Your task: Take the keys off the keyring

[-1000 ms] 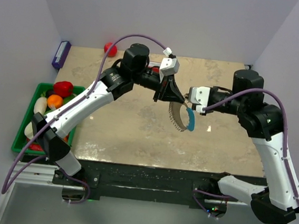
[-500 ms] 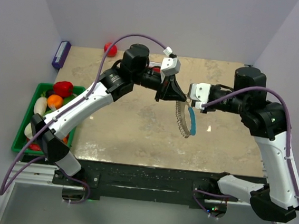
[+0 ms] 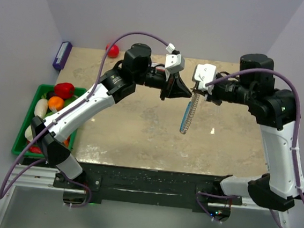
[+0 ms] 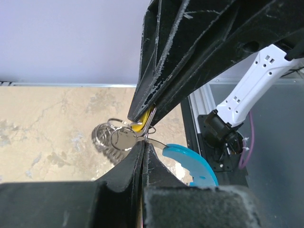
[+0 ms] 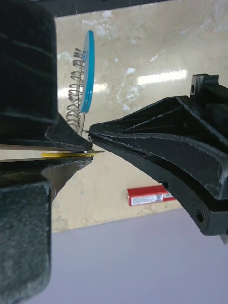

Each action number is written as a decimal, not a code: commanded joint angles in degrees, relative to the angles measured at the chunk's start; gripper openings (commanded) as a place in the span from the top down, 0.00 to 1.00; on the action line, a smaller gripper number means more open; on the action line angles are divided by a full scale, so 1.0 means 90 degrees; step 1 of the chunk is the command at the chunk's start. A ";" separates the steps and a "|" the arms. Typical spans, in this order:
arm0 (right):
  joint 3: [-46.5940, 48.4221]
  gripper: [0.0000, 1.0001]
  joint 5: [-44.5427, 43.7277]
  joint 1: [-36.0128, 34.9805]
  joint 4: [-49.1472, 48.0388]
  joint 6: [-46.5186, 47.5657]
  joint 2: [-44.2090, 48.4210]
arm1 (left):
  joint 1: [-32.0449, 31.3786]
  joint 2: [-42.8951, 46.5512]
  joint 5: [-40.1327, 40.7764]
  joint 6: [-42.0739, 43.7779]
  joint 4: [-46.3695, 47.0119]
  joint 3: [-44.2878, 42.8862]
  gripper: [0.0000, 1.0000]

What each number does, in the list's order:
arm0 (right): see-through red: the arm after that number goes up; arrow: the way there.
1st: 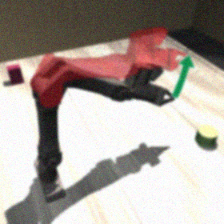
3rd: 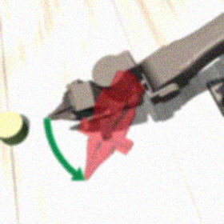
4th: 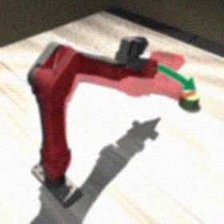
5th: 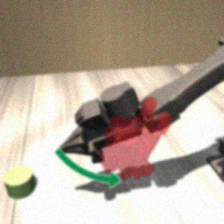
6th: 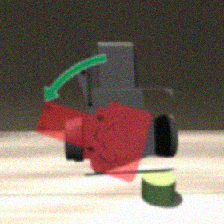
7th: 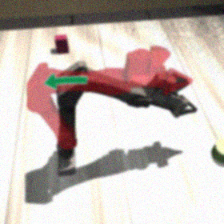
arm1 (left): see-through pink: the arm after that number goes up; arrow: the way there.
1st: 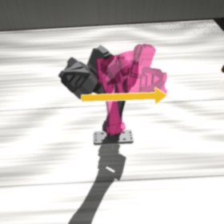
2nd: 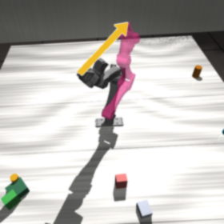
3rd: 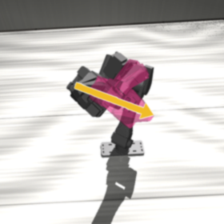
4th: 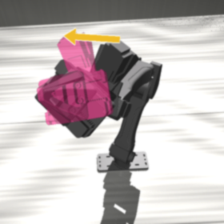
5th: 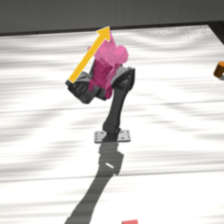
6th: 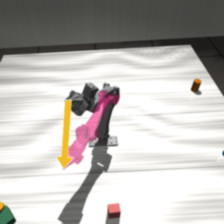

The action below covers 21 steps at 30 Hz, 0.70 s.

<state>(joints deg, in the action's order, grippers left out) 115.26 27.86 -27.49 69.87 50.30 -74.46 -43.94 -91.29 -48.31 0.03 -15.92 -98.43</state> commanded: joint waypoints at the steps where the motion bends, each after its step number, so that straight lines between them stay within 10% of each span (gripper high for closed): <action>1: 0.0757 1.00 0.0039 -0.0061 0.0254 -0.0988 -0.0418 | -0.0117 -0.0033 0.0426 -0.0092 -0.0291 -0.0108 1.00; 8: 0.0094 1.00 0.1287 -0.0061 0.0011 -0.2259 -0.0097 | -0.0117 0.0035 0.0778 -0.0062 -0.0282 -0.0030 1.00; 21: -0.1763 1.00 0.1778 -0.0071 -0.1914 -0.0151 0.1037 | -0.0117 0.0016 0.0183 -0.0101 -0.0204 0.0009 1.00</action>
<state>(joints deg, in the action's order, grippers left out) 101.60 36.75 -27.24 62.63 42.11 -67.24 -44.71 -91.29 -45.45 -0.43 -20.67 -98.48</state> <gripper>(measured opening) 0.068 0.017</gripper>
